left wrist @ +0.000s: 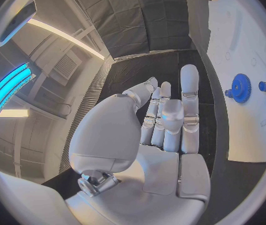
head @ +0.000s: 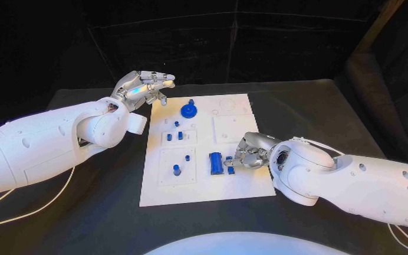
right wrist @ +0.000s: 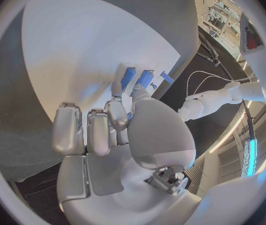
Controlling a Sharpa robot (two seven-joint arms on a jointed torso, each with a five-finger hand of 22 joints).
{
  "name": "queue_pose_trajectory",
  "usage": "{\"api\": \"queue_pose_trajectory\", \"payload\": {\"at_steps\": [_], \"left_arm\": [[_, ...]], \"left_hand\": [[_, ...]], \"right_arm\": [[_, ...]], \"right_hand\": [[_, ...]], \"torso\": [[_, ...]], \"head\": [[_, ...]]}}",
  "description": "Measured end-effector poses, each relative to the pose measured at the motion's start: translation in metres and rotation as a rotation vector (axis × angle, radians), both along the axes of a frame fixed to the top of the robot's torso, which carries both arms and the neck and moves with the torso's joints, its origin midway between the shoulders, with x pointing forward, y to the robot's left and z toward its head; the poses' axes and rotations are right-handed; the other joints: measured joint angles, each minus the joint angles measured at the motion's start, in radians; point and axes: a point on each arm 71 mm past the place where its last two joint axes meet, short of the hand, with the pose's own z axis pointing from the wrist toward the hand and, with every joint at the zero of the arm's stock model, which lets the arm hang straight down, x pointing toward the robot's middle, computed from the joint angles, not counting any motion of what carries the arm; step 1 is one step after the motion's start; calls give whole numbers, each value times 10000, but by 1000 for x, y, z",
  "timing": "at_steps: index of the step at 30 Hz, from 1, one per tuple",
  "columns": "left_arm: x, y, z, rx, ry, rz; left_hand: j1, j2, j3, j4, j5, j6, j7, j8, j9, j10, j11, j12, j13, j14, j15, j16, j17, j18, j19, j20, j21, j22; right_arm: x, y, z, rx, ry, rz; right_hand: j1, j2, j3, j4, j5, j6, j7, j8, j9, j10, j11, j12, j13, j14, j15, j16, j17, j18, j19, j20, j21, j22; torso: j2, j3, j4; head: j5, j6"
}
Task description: Assemble the parts on the task board
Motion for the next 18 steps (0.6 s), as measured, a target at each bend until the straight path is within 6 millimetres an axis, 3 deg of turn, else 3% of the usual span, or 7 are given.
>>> {"api": "queue_pose_trajectory", "payload": {"at_steps": [9, 18], "left_arm": [[0, 1, 0, 12, 11, 19], [0, 1, 0, 15, 19, 19]], "left_hand": [[0, 0, 0, 0, 0, 0, 0, 0, 0, 0, 0, 0, 0, 0, 0, 0, 0, -1, 0, 0, 0, 0], [0, 0, 0, 0, 0, 0, 0, 0, 0, 0, 0, 0, 0, 0, 0, 0, 0, -1, 0, 0, 0, 0]], "right_arm": [[-4, -10, 3, -92, -6, 43], [-7, -9, 3, -84, 68, 377]], "right_hand": [[636, -131, -249, -452, 0, -35, 35, -38, 68, -34, 34, -109, -9, 1, 1, -39, -1, 1, 0, 0, -38, -44], [690, -185, -260, -463, -43, -34, 35, -38, 69, -35, 34, -116, -13, 0, 1, -39, -1, 0, 0, 0, -38, -44]], "torso": [[-9, 9, 0], [-10, 10, -12]], "head": [[12, 7], [14, 35]]}}
